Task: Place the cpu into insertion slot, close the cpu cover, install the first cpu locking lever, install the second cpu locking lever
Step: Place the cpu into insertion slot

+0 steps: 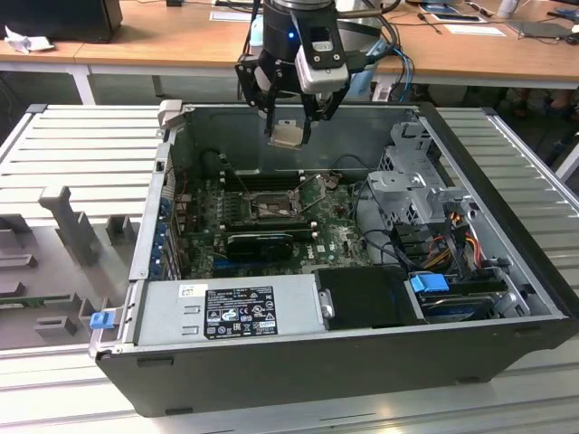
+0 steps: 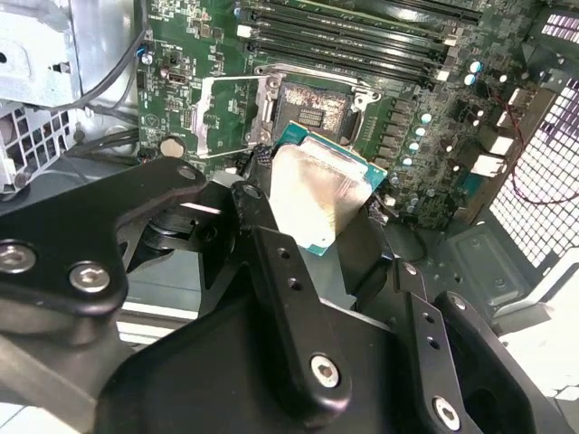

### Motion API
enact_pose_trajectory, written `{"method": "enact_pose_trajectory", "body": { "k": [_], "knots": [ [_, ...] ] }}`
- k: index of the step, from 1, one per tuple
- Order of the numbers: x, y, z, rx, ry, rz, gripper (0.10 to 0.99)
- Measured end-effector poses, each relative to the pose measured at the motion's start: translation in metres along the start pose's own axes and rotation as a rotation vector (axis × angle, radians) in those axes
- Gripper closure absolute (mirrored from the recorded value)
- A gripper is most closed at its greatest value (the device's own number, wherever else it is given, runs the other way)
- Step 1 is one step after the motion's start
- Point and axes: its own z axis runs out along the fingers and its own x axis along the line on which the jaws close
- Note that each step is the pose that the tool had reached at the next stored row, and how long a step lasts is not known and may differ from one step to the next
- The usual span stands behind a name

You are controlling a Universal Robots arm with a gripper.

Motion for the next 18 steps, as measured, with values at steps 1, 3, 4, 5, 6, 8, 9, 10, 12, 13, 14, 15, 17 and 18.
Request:
{"method": "enact_pose_trajectory", "body": {
  "k": [1, 3, 4, 5, 6, 8, 9, 10, 12, 13, 14, 15, 17, 18],
  "knots": [
    [0.0002, -0.0001, 0.0003, 0.0, -0.0004, 0.004, 0.557],
    [0.0001, -0.0002, 0.0014, 0.0, -0.0016, 0.019, 0.557],
    [0.0001, -0.0002, 0.0017, 0.0, -0.0015, 0.027, 0.557],
    [0.0002, -0.0002, 0.0019, 0.0, -0.0006, 0.039, 0.557],
    [0.0003, -0.0003, 0.002, 0.0, -0.0011, 0.048, 0.557],
    [0.0002, -0.0003, 0.0027, 0.0, -0.0026, 0.068, 0.557],
    [0.0002, -0.0004, 0.0031, -0.001, -0.0037, 0.081, 0.557],
    [0.0002, -0.0004, 0.0033, -0.001, -0.0049, 0.095, 0.557],
    [0.0002, -0.0005, 0.0041, -0.001, -0.0078, 0.129, 0.557],
    [0.0002, -0.0005, 0.0043, -0.002, -0.0088, 0.141, 0.557],
    [0.0002, -0.0005, 0.0044, -0.002, -0.0097, 0.151, 0.557],
    [0.0002, -0.0005, 0.0048, -0.002, -0.0113, 0.169, 0.557],
    [0.0002, -0.0006, 0.0054, -0.001, -0.0151, 0.206, 0.557],
    [0.0002, -0.0006, 0.0055, -0.001, -0.0161, 0.218, 0.557]
  ]
}}
